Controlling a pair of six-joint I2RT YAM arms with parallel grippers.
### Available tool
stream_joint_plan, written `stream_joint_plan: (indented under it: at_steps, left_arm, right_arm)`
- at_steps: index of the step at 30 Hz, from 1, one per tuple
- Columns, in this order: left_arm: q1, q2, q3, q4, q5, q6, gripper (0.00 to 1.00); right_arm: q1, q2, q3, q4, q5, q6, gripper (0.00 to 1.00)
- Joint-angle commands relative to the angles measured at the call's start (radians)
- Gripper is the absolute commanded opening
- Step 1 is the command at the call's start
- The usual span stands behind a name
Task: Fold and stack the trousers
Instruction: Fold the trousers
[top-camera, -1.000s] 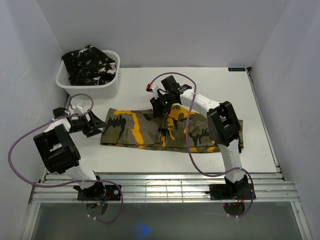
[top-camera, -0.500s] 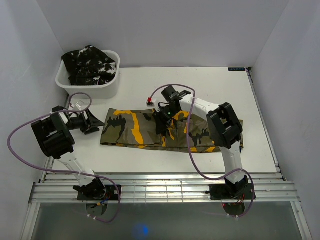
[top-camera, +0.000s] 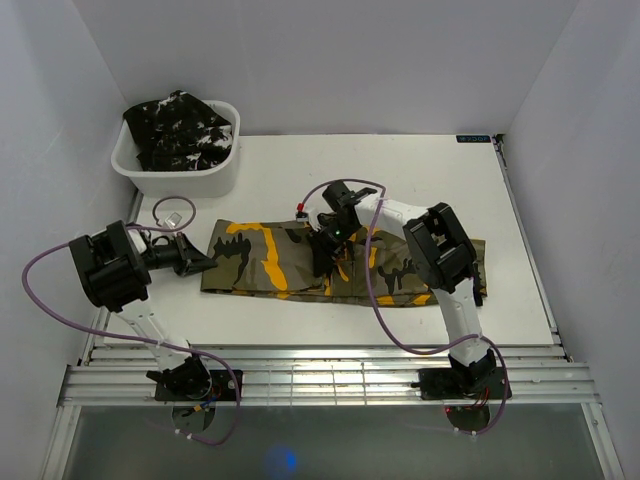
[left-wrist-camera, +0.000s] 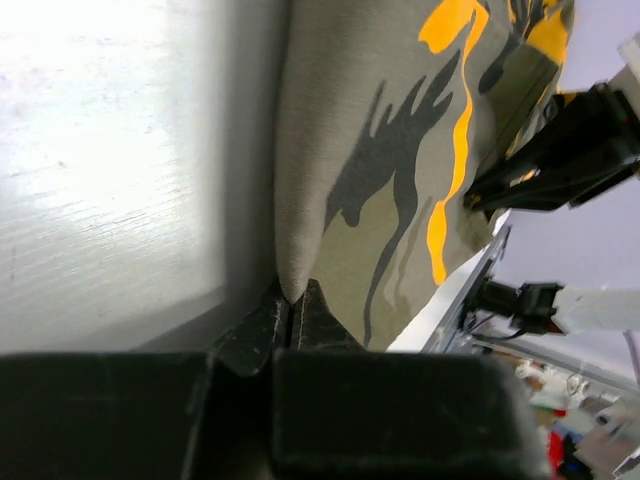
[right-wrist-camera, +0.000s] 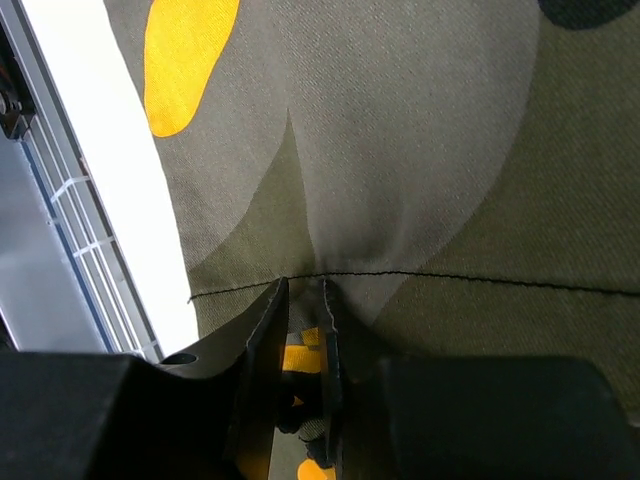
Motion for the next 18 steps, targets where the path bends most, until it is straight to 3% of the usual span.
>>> stream_joint_plan:
  at_steps: [1, 5, 8, 9, 12, 18]
  left_arm:
    - [0.026, -0.071, 0.003, 0.021, -0.03, -0.011, 0.0]
    - [0.047, -0.222, 0.072, -0.022, -0.137, -0.092, 0.0]
    - [0.047, -0.292, 0.175, -0.096, -0.197, -0.108, 0.0]
    - [0.047, -0.321, 0.207, -0.122, -0.216, -0.1, 0.0]
    - [0.043, -0.35, 0.336, -0.234, -0.228, -0.086, 0.0]
    - [-0.064, -0.387, 0.444, -0.346, -0.291, -0.134, 0.0]
  right_arm:
    - [0.015, 0.07, -0.004, 0.018, 0.195, -0.034, 0.25]
    - [0.031, 0.045, 0.078, 0.043, 0.103, 0.004, 0.31]
    - [0.013, -0.005, 0.172, 0.035, 0.079, 0.031, 0.44]
    - [0.0, -0.052, 0.179, 0.037, 0.075, 0.032, 0.55]
    - [-0.096, -0.157, 0.167, 0.024, 0.031, 0.047, 0.69]
    - [-0.429, -0.309, 0.046, -0.146, -0.009, -0.004, 0.7]
